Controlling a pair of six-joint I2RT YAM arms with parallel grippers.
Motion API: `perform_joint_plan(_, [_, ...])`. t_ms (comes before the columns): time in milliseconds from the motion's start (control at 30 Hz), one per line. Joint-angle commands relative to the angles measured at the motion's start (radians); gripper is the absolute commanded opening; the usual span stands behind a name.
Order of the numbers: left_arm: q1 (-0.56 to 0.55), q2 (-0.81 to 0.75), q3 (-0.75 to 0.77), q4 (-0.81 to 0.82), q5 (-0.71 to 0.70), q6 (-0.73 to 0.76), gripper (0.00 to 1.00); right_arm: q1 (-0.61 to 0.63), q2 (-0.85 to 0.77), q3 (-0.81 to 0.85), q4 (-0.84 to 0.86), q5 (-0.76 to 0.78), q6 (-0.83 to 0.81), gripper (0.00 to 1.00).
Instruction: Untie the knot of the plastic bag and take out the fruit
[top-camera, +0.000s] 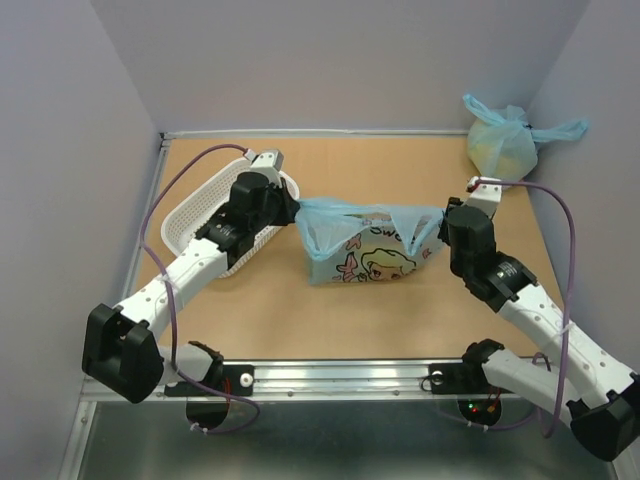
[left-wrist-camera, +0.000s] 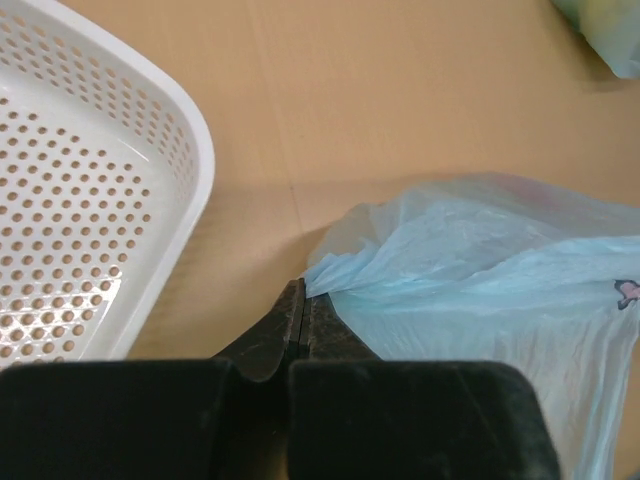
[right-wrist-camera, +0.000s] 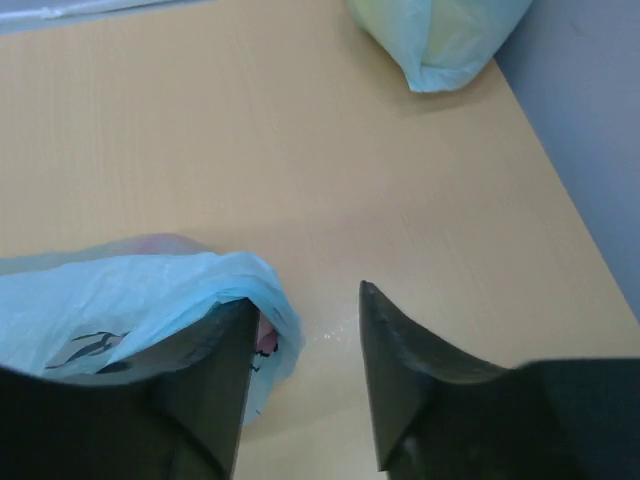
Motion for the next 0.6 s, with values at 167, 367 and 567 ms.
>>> perform_joint_plan(167, [-0.033,-0.04,-0.023,0.038,0.268,0.01,0.0,-0.019,0.101,0.399,-0.235,-0.443,-0.148,0.85])
perform_joint_plan(367, [-0.033,-0.051,0.034,-0.017,0.264,0.048,0.0,-0.019,0.239,0.69,-0.388,-0.696,-0.228,0.87])
perform_joint_plan(567, [-0.041,-0.077,0.051,-0.057,0.285,0.088,0.0,-0.017,0.353,0.703,-0.405,-0.912,-0.266,0.87])
